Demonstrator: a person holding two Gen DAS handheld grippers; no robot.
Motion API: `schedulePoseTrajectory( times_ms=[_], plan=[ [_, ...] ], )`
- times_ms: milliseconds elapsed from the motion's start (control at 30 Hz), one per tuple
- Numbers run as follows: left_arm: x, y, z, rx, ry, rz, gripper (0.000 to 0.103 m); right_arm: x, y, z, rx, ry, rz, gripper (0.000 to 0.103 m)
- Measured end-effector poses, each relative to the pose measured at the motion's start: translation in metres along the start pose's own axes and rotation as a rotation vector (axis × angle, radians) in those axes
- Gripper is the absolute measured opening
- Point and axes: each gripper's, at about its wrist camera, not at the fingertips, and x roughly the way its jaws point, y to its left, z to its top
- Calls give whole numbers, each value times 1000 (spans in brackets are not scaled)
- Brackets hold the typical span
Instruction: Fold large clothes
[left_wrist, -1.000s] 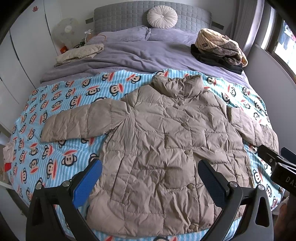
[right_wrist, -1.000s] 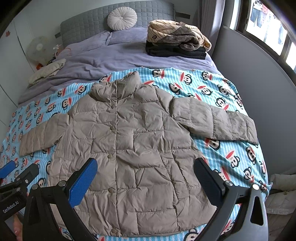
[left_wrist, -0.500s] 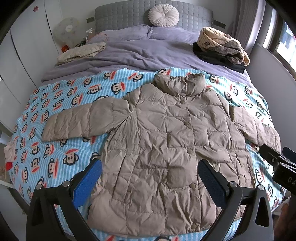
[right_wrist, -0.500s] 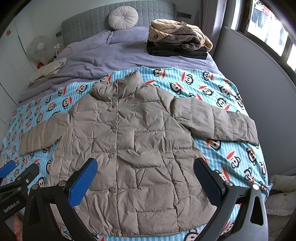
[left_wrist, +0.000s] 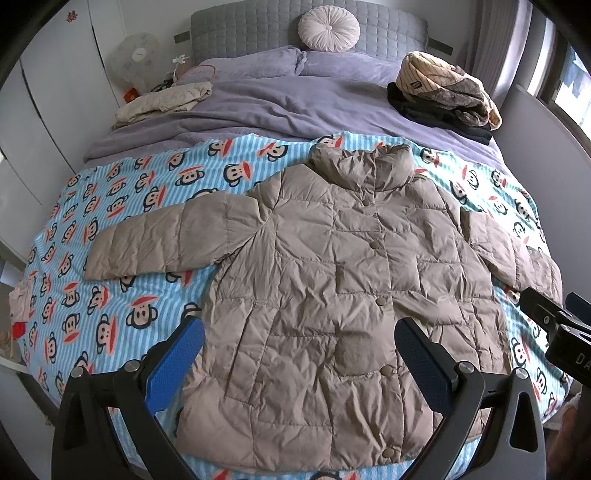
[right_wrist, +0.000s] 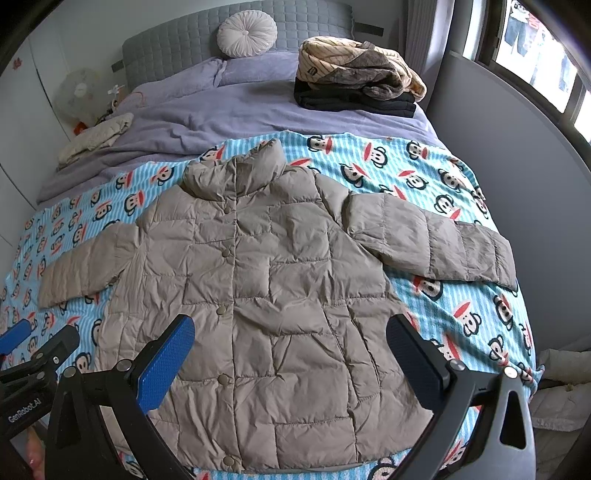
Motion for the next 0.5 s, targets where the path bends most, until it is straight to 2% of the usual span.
schedulePoseTrajectory(
  times_ms=[500],
  plan=[
    [6, 5, -4, -4, 13, 9, 103, 2, 1, 0, -1, 2, 0, 103]
  ],
)
